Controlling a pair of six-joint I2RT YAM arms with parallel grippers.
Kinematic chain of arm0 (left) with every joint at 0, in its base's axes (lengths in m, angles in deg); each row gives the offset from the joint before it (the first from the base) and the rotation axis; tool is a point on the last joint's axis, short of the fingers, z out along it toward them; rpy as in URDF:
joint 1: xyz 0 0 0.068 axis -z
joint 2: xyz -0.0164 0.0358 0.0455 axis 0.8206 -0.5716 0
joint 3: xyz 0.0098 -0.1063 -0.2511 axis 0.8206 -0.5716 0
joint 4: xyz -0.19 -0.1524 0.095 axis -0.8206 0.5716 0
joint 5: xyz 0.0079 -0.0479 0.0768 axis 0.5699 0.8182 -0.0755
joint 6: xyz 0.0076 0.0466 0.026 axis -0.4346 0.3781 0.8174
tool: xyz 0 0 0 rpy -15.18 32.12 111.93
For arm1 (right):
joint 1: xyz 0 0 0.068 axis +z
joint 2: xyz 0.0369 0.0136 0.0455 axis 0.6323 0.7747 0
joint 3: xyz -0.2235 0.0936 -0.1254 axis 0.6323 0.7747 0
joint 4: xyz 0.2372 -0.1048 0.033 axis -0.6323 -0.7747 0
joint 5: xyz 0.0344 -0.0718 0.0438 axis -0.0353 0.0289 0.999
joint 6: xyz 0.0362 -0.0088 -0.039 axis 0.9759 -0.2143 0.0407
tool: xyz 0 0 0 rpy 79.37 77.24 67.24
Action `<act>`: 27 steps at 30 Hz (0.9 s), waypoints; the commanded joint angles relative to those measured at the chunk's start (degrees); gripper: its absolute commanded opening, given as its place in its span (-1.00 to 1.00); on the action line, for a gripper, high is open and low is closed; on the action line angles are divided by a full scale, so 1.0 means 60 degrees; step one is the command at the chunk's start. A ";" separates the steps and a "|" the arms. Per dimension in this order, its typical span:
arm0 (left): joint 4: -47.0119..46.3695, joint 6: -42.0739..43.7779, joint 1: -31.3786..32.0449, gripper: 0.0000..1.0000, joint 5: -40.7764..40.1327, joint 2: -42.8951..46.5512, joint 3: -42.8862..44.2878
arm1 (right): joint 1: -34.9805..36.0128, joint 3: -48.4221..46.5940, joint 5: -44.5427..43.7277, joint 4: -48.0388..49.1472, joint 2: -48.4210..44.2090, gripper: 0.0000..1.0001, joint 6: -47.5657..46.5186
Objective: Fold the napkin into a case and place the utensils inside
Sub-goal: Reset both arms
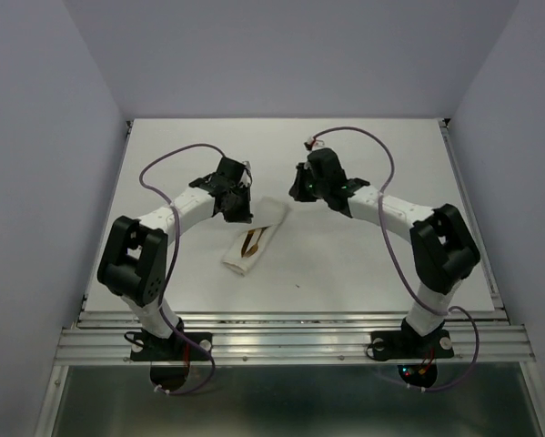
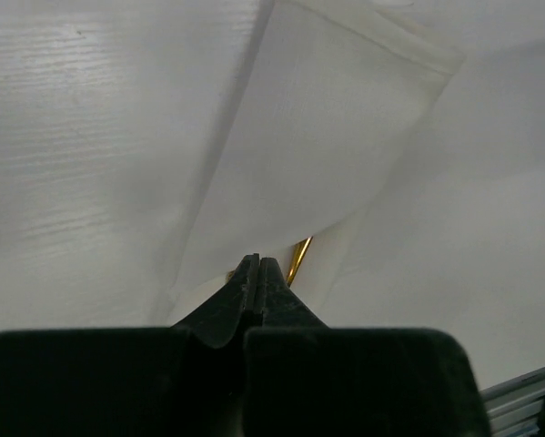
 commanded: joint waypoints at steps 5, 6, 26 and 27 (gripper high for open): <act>-0.1060 -0.0131 -0.0140 -1.00 0.0258 -0.0151 -0.0873 | 0.1051 -0.2252 0.1973 0.0075 0.2429 -0.91 -0.0176; -0.1089 -0.0145 -0.0155 -1.00 0.0287 -0.0253 -0.0903 | 0.1051 -0.2386 0.1916 -0.0128 0.2620 -0.91 -0.0117; -0.1530 -0.0483 0.0006 -1.00 0.0859 0.0200 -0.1168 | 0.1051 -0.1980 -0.0471 -0.0263 0.2185 -0.90 0.0000; -0.1442 -0.0482 0.0006 -1.00 0.0757 0.0360 -0.1095 | 0.1051 -0.1861 -0.0719 -0.0161 0.1936 -0.89 0.0000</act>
